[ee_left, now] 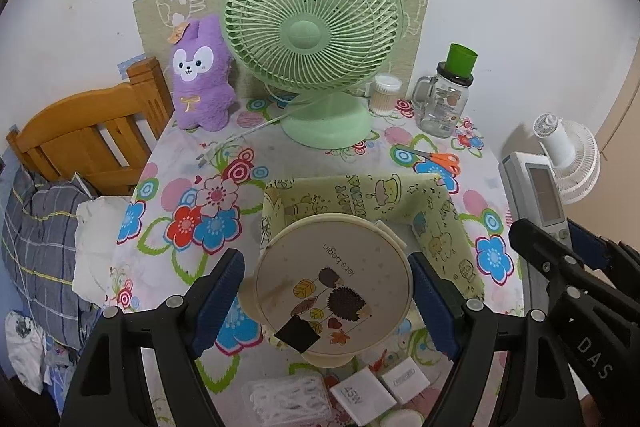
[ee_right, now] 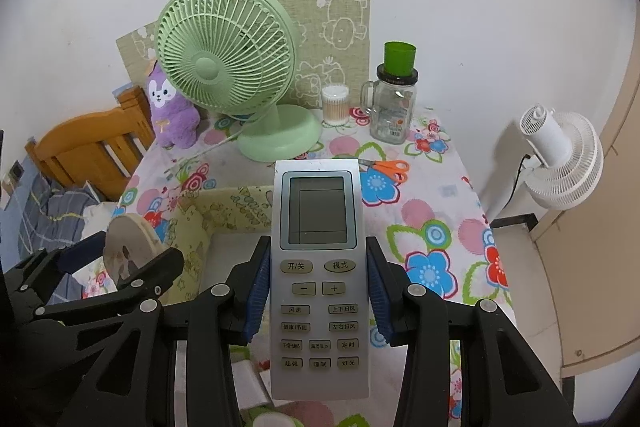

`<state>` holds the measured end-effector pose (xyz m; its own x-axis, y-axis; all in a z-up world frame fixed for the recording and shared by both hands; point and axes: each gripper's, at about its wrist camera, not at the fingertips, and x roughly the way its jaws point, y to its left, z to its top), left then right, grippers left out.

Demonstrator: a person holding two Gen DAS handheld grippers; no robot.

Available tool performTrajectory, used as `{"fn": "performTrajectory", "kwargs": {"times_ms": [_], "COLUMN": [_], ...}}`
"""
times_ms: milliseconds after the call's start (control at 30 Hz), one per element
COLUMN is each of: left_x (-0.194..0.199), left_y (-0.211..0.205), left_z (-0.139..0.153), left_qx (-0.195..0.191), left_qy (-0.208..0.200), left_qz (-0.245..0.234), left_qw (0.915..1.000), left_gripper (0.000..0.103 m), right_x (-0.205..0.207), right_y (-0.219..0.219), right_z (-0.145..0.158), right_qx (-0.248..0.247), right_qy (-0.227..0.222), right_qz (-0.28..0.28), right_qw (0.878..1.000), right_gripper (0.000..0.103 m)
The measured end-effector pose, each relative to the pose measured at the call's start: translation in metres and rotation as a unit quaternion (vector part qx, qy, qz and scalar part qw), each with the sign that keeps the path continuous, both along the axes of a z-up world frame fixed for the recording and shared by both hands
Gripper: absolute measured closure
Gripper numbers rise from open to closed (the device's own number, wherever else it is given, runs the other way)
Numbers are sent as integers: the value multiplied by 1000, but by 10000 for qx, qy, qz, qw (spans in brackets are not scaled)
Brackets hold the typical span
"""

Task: Organize rigid objects
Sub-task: 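Carry the remote and coaster up over the fabric box with both grippers, then lower the coaster and remote into the box and open both grippers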

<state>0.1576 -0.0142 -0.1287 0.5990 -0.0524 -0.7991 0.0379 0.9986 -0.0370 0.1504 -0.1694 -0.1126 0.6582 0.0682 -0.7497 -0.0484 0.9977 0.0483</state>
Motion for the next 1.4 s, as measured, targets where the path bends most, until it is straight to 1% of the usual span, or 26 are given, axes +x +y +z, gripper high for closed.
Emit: {"fn": "performTrajectory", "kwargs": {"times_ms": [367, 800, 1000, 1200, 1300, 1367, 1400], "left_x": [21, 48, 58, 65, 66, 67, 68], "left_y": [-5, -11, -13, -15, -20, -24, -25], "left_z": [-20, -50, -63, -77, -80, -82, -85], "left_qx": [74, 84, 81, 129, 326, 377, 328], "left_qy": [162, 552, 767, 953, 885, 909, 1012], "left_qz": [-36, 118, 184, 235, 195, 137, 123], "left_qw": [9998, 9984, 9969, 9951, 9954, 9951, 9942], "left_gripper": [19, 19, 19, 19, 19, 19, 19], "right_x": [26, 50, 63, 72, 78, 79, 80], "right_y": [7, 11, 9, 9, 10, 13, 15], "right_z": [-14, -40, -53, -67, -77, -77, -78], "right_qx": [28, 73, 109, 135, 157, 34, -8], "right_qy": [100, 315, 516, 755, 930, 848, 857], "right_qz": [21, 22, 30, 20, 25, 59, 67], "right_qw": [9999, 9995, 9986, 9971, 9955, 9964, 9963], "right_gripper": [56, 56, 56, 56, 56, 55, 55]}}
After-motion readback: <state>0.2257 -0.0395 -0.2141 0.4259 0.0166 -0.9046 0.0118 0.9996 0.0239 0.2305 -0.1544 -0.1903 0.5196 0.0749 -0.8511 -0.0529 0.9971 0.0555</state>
